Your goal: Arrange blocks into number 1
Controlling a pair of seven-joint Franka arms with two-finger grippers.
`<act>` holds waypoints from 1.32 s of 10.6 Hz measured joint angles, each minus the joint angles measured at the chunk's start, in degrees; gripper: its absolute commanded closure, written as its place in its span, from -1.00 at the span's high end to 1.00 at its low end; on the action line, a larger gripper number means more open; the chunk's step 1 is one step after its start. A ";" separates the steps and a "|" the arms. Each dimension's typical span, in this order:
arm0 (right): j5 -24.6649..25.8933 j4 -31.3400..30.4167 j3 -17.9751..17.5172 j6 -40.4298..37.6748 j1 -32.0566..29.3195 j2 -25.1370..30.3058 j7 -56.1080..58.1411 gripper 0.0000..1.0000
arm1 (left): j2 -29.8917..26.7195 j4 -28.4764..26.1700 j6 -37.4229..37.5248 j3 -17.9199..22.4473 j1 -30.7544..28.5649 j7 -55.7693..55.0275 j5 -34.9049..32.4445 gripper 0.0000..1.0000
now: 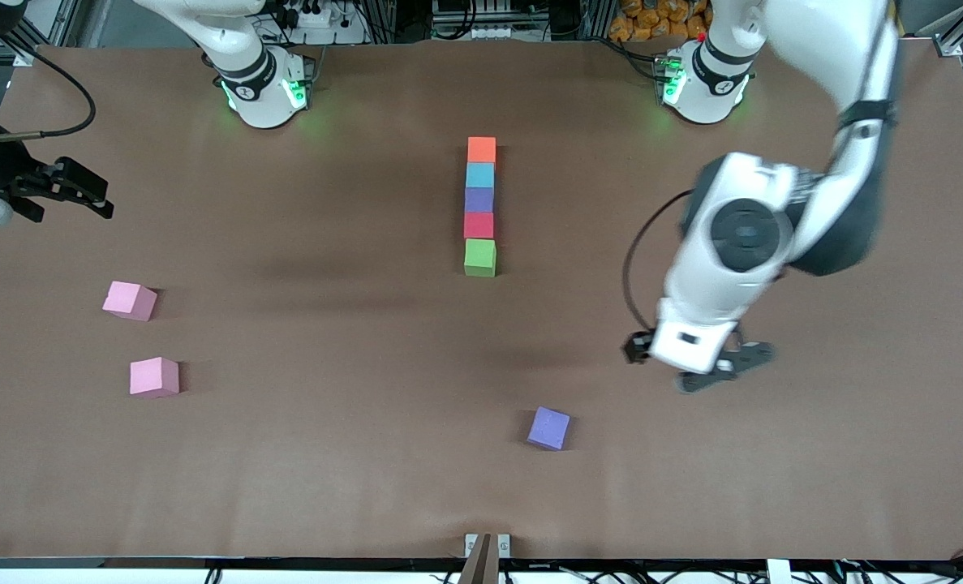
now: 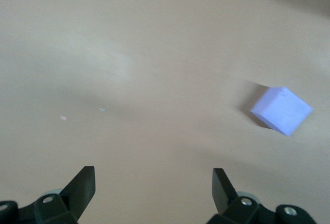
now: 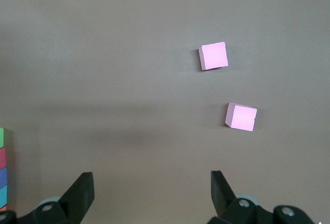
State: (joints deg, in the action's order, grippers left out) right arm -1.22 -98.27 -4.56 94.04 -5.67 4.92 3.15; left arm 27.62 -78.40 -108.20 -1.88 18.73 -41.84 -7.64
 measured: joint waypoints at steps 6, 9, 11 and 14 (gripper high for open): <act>-0.09 0.02 -0.14 0.04 0.01 0.04 0.00 1.00 | -12.67 -6.33 6.98 -1.14 -10.64 16.08 2.42 1.00; -0.12 0.02 -0.28 -0.24 0.02 0.33 0.00 1.00 | -22.11 -10.80 12.67 -4.76 -15.81 26.46 4.89 1.00; -0.12 0.00 -0.30 -0.49 0.02 0.55 0.00 1.00 | -26.36 -11.31 13.75 -6.34 -18.02 31.21 4.93 1.00; -0.13 -0.01 -0.29 -0.84 0.02 0.66 0.00 1.00 | -28.29 -11.61 14.01 -6.77 -18.18 34.07 4.93 1.00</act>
State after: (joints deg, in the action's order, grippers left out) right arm -1.34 -98.27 -4.84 93.19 -5.65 5.58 3.15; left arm -0.67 -90.01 -94.19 -8.65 0.56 -7.76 -2.71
